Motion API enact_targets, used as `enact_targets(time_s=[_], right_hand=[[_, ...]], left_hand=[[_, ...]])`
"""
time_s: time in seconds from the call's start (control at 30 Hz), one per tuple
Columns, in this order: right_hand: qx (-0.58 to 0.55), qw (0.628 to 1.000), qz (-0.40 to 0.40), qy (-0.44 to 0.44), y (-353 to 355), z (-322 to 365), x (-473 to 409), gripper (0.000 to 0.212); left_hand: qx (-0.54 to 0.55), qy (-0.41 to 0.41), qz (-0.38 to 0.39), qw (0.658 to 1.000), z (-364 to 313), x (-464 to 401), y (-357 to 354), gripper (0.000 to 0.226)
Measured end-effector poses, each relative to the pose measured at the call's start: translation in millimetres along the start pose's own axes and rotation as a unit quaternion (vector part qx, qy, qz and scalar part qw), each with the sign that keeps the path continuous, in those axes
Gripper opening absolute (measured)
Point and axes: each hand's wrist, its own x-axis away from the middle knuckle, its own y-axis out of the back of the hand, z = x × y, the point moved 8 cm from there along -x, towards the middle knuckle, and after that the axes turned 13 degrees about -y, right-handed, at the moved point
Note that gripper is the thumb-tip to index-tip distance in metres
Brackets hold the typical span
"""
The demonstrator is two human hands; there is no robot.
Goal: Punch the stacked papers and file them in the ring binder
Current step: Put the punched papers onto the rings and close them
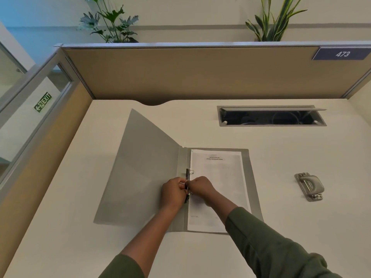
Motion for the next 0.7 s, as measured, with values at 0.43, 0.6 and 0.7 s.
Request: enact_targets(time_s=[0.43,0.6,0.7], right_hand=[[-0.018,0.999,-0.032,0.039,29.0,-9.0,2.4,0.022],[0.018,0.995,-0.089,0.040,39.4,-17.8,2.0,0.026],[0.019,0.995,-0.091,0.032,38.7,-18.1,2.8,0.023]], left_hand=[[-0.015,-0.009,0.021,1.000,-0.2,-6.3,-5.2,0.030],[-0.042,-0.007,0.028,0.999,-0.7,-6.4,-7.7,0.037],[-0.042,0.006,0.036,0.998,1.8,-5.6,-9.2,0.037]])
